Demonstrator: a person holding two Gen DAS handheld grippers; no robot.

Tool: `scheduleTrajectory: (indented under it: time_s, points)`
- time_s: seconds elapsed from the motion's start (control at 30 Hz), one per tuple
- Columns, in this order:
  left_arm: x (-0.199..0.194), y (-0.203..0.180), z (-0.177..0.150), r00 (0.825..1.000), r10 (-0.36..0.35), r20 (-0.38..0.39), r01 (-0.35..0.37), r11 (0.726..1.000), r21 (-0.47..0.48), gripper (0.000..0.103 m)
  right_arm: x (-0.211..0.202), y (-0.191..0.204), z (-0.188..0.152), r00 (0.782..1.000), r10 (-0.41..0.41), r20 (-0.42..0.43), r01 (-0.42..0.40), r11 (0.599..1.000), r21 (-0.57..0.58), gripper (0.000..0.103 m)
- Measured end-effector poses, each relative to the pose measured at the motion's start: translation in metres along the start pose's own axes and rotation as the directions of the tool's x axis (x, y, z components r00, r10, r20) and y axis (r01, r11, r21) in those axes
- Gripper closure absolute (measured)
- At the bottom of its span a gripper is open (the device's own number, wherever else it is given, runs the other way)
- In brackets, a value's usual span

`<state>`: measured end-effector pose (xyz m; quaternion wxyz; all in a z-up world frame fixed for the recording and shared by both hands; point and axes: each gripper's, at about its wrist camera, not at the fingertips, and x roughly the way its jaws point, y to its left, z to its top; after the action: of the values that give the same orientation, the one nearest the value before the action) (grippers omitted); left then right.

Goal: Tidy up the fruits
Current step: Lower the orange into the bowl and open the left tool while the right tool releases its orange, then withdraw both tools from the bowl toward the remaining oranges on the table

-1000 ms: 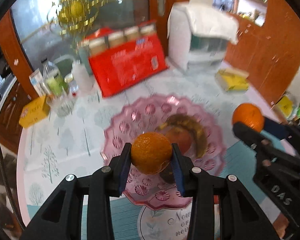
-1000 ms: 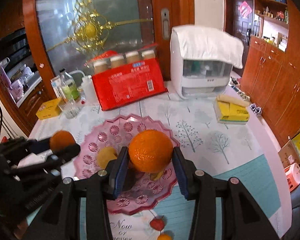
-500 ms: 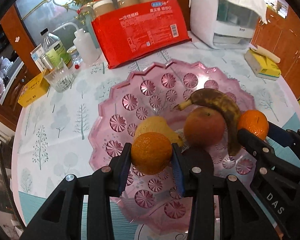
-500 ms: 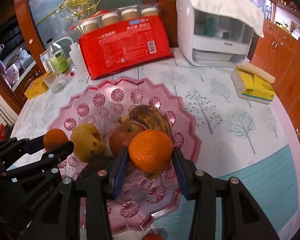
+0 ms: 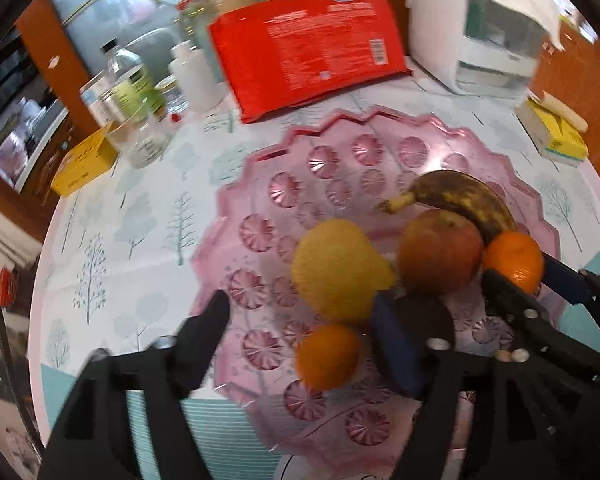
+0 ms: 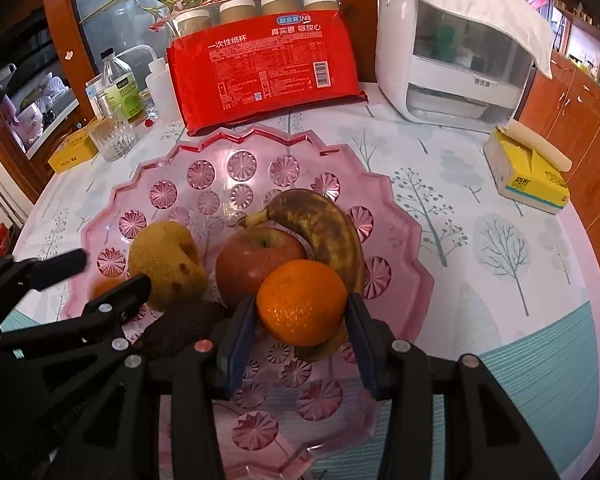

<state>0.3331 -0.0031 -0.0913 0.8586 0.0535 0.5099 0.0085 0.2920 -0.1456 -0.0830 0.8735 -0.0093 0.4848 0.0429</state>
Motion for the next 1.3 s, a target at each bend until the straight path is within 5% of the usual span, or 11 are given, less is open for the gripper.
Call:
scheduleTrajectory:
  time_s: [0.17, 0.6, 0.8, 1.1, 1.3]
  points:
    - [-0.009, 0.012, -0.004, 0.999, -0.039, 0.007, 0.039, 0.999, -0.028, 0.022, -0.012, -0.002, 0.000, 1.000, 0.004, 0.030, -0.005, 1.000, 0.017, 0.045]
    - [-0.070, 0.024, -0.018, 0.979, -0.144, 0.147, 0.151, 0.988, -0.043, 0.022, -0.069, 0.006, -0.004, 0.994, -0.031, 0.102, 0.028, 0.999, 0.026, 0.045]
    - [-0.092, 0.031, -0.026, 0.968, -0.214, 0.129, 0.222, 0.974, -0.050, 0.022, -0.100, 0.013, -0.013, 0.990, -0.062, 0.128, 0.058, 0.998, 0.036, 0.045]
    - [-0.138, 0.035, -0.055, 0.942, -0.269, 0.200, 0.267, 0.963, 0.036, 0.022, -0.145, 0.024, -0.040, 0.984, -0.090, 0.153, 0.084, 0.996, 0.042, 0.045]
    - [-0.155, 0.034, -0.072, 0.933, -0.315, 0.173, 0.308, 0.949, 0.066, 0.021, -0.176, 0.029, -0.060, 0.982, -0.093, 0.167, 0.087, 0.995, 0.039, 0.045]
